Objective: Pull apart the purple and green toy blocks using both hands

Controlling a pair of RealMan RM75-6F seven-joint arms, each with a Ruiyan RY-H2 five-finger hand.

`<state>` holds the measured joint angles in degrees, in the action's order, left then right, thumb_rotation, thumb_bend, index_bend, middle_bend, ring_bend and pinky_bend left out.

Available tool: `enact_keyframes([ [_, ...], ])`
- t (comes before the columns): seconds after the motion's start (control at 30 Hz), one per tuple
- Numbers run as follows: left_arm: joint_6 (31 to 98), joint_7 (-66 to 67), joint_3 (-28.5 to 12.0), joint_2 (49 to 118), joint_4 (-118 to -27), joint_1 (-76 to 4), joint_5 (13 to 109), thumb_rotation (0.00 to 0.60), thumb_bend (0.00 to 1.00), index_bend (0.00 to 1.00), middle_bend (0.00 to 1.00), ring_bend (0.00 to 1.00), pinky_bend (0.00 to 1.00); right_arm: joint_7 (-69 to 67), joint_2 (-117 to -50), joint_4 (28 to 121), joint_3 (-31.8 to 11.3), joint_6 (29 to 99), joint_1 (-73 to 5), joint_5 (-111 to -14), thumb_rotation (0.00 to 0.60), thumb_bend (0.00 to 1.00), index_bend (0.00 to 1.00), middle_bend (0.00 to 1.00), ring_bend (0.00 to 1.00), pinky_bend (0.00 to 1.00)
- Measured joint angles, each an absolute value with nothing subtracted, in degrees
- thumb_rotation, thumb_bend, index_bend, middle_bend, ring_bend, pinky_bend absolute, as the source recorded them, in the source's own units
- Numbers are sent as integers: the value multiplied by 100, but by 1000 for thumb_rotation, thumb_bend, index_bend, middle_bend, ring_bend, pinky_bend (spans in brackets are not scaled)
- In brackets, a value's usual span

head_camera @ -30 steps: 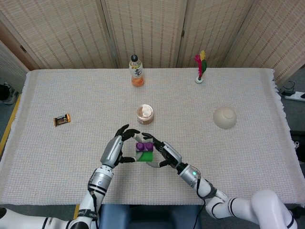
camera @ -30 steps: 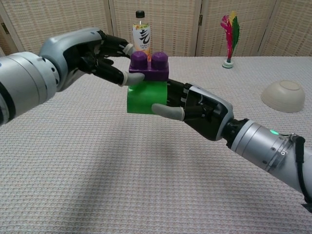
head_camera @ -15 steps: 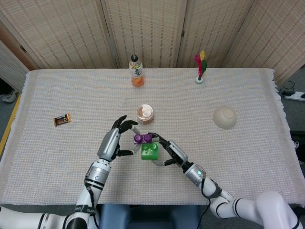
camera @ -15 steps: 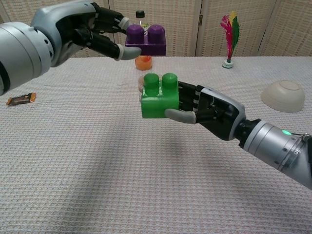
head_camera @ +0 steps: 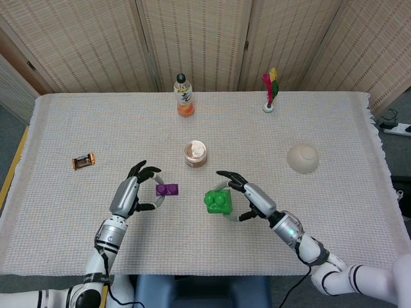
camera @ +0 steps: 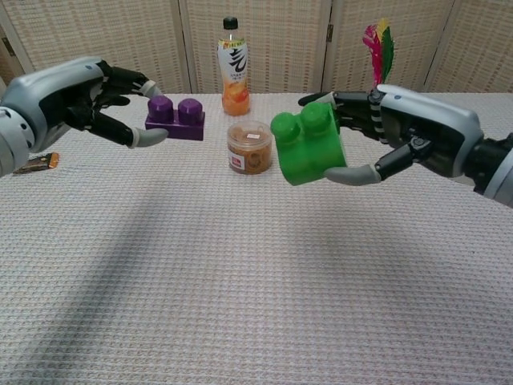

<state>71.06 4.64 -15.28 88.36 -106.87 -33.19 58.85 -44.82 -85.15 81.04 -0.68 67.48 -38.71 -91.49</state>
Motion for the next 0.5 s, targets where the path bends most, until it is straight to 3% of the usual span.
enact_keyframes([
  [0.27, 6770, 284, -1095, 9053, -9769, -3192, 6043, 600, 587, 791, 293, 55, 0, -2155, -7485, 8871, 31, 6280, -3682, -8592, 600, 331, 623, 94, 51, 0],
  [0.5, 6367, 101, -1025, 9463, -8977, -3218, 5947, 600, 588, 791, 294, 55, 0, -1299, -7343, 8855, 133, 5814, -3465, -8086, 600, 331, 623, 90, 45, 0],
])
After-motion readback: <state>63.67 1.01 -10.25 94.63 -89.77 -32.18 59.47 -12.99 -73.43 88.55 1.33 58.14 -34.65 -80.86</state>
